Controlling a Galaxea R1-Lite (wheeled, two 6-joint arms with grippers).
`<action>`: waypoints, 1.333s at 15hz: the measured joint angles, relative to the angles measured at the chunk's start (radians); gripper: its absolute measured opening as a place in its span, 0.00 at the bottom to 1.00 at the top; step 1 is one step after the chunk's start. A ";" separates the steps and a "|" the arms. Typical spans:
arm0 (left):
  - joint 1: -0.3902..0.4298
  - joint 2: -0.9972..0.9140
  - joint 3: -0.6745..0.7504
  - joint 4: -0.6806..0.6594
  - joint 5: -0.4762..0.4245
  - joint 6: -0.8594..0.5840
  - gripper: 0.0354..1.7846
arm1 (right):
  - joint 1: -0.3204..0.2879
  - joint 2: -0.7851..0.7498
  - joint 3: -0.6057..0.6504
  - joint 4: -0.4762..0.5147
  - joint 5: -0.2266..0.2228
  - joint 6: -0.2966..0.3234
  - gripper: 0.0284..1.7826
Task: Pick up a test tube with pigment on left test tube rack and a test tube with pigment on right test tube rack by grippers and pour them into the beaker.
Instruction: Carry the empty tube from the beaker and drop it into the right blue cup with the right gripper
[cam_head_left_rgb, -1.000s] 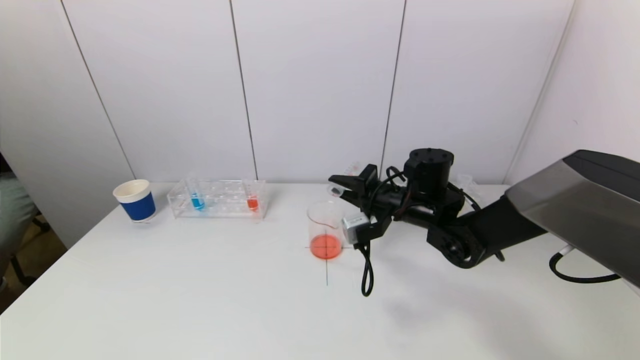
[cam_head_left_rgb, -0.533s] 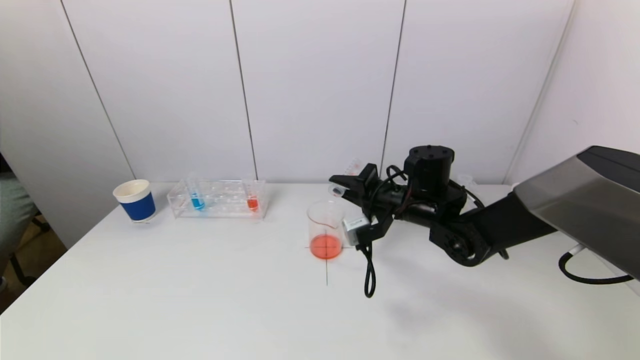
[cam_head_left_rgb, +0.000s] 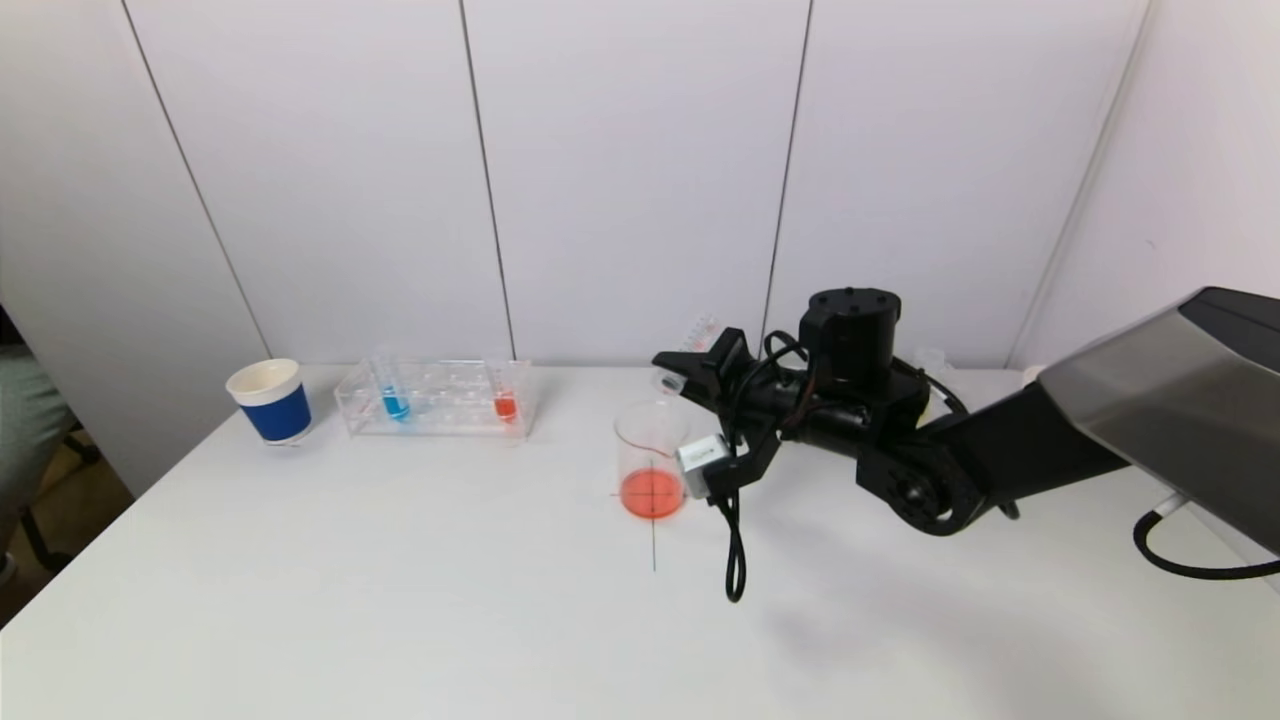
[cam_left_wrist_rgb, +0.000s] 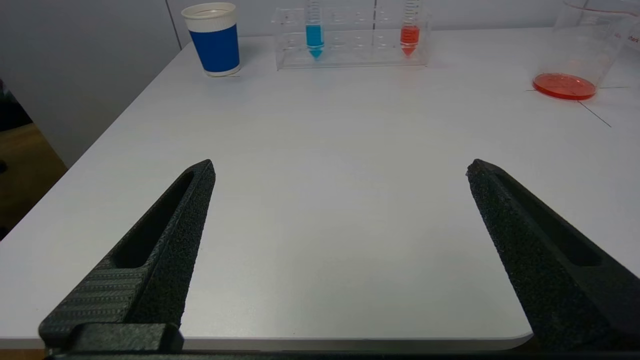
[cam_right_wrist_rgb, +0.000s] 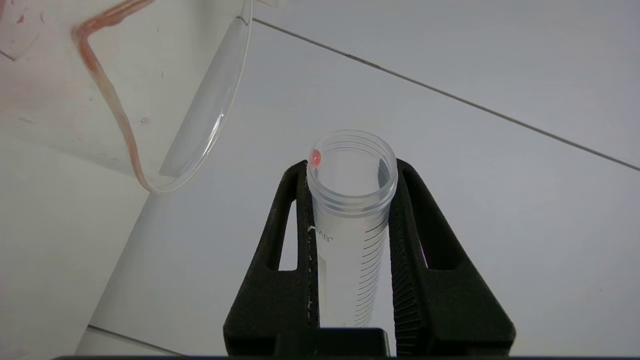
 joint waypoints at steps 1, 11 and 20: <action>0.000 0.000 0.000 0.000 0.000 0.000 0.99 | 0.003 0.000 0.000 0.009 -0.014 -0.017 0.25; 0.000 0.000 0.000 0.000 0.000 0.000 0.99 | 0.010 -0.007 -0.001 -0.017 -0.041 0.017 0.25; 0.000 0.000 0.000 0.000 0.000 0.000 0.99 | 0.022 -0.079 0.008 -0.191 -0.205 0.560 0.25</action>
